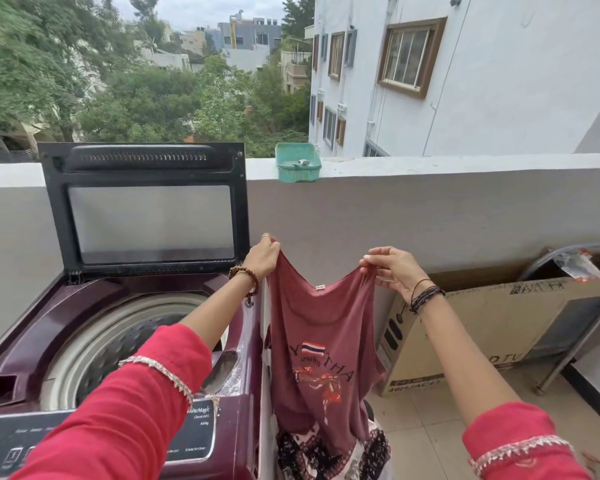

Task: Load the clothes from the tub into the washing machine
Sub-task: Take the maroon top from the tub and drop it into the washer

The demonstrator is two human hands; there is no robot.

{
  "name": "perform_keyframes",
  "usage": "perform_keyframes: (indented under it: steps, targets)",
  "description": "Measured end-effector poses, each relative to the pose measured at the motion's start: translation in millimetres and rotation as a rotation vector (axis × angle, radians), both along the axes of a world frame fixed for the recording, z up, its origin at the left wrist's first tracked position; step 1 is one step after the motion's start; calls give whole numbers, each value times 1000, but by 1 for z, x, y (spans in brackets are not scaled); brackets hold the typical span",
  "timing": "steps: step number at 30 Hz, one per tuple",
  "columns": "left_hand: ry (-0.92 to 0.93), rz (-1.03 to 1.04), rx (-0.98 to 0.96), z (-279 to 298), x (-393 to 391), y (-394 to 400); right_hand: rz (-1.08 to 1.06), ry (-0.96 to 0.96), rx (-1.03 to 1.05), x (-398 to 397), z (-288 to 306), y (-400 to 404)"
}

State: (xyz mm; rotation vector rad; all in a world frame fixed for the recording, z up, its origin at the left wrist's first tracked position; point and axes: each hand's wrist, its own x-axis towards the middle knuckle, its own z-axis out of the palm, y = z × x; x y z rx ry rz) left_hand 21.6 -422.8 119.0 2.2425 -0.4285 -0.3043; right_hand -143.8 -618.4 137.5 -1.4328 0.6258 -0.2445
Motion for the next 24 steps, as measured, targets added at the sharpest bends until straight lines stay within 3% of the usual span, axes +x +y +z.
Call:
perform_keyframes:
  steps: [4, 7, 10, 13, 17, 21, 24]
  targets:
    - [209, -8, -165, 2, -2, 0, -19, 225, -462, 2, -5, -2]
    - [400, 10, -293, 4, -9, 1, 47, 228, -219, 2, -12, 0]
    - [456, -27, -356, 1, -15, 0, 15, 189, -34, 0, -16, 4]
    - [421, -64, -358, -1, -21, -3, 23, 159, -7, 1, -18, 7]
    - [406, -164, -220, -4, -38, -14, 74, 26, 56, 8, -13, 15]
    - [519, -231, -155, -8, -58, -28, 174, -36, 71, 15, -8, 24]
    - [644, -173, -252, -12, -61, -35, 242, -47, 18, 15, -10, 25]
